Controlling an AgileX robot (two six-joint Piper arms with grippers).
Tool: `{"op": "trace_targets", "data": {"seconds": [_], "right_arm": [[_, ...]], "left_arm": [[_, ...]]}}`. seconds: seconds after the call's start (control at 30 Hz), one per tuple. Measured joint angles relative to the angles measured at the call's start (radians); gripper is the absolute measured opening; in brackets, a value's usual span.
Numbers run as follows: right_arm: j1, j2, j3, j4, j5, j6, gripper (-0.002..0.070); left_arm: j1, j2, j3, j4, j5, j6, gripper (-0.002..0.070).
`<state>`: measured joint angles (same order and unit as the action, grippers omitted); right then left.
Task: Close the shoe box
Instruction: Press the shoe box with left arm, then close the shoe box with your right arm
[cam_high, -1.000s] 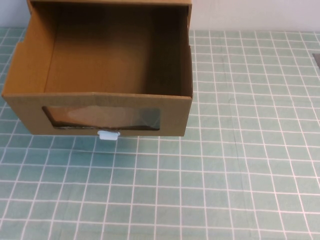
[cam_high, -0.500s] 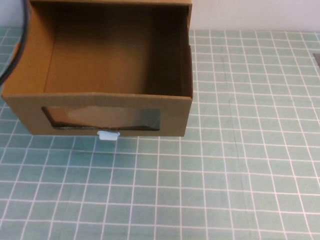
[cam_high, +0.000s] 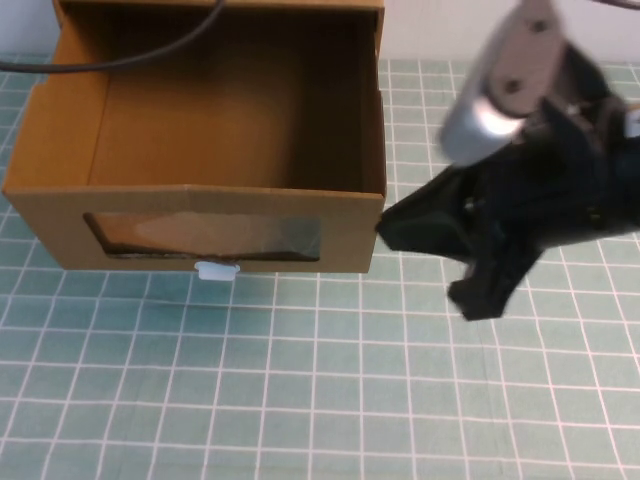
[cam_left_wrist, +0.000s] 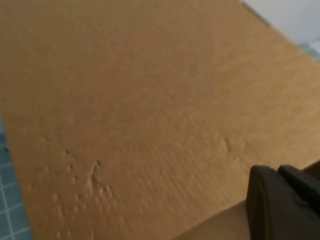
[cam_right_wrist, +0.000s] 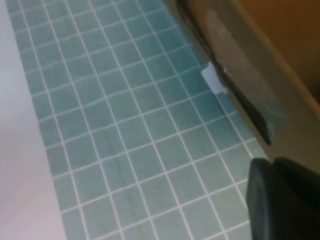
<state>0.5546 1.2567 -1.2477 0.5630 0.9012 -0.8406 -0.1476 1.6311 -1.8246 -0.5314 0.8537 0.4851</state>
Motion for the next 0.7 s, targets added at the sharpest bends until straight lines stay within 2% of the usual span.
{"op": "trace_targets", "data": {"seconds": [0.27,0.53,0.7], "right_arm": [[0.248,0.072,-0.131,-0.505,-0.068,0.260,-0.0014],[0.421,0.141,-0.132,-0.660,-0.111,0.335,-0.0014],[0.541,0.215,-0.132,-0.918,-0.128,0.534,-0.0014]], "left_arm": [[0.000,0.205,-0.113,-0.031,0.066,0.007,-0.0005],[0.000,0.227,-0.122,-0.061,0.059,-0.003,-0.0005],[0.000,0.229,-0.122,-0.081,0.065,-0.003,-0.0005]]}}
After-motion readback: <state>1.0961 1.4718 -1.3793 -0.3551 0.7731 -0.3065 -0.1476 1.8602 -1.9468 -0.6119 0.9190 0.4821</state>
